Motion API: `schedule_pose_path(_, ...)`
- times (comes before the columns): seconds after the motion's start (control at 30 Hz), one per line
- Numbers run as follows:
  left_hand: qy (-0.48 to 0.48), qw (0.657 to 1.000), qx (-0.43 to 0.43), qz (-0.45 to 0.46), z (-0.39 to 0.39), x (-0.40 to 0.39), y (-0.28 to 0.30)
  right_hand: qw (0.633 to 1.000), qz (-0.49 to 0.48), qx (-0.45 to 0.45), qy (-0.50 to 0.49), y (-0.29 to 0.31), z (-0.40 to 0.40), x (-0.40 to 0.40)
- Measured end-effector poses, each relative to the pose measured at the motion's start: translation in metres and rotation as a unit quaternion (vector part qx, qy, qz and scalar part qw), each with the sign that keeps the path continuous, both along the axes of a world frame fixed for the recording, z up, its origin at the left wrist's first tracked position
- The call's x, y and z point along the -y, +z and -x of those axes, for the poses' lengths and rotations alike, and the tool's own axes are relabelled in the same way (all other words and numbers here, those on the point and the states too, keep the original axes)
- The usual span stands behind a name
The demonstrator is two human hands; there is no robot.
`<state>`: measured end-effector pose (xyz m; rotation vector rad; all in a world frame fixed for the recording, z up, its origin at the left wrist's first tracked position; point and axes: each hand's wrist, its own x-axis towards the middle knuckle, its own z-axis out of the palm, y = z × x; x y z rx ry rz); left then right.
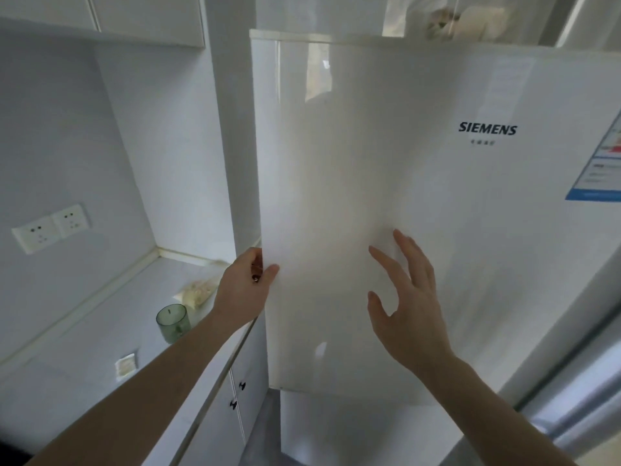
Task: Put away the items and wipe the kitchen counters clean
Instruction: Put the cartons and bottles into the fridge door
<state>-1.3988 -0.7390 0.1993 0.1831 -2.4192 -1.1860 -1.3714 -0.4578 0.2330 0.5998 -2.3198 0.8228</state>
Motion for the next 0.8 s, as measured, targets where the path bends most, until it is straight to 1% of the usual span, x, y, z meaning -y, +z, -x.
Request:
schedule_pose_path(0.13,-0.018,1.0,-0.006,-0.003,0.023,0.011,-0.002,1.0,-0.019,0.001,-0.014,-0.007,0.02,0.01)
schedule_pose_path(0.33,-0.014,0.997,-0.013,0.069,0.062,0.02,0.004,0.998,-0.037,0.001,-0.048,-0.011,0.044,0.024)
schedule_pose_path(0.6,-0.016,0.995,-0.051,0.079,0.1,0.03,0.002,0.992,-0.084,0.032,-0.085,-0.019,0.069,0.038)
schedule_pose_path(0.8,-0.018,0.994,-0.07,0.077,0.119,0.033,0.002,0.986,-0.124,0.022,-0.11,-0.032,0.079,0.042)
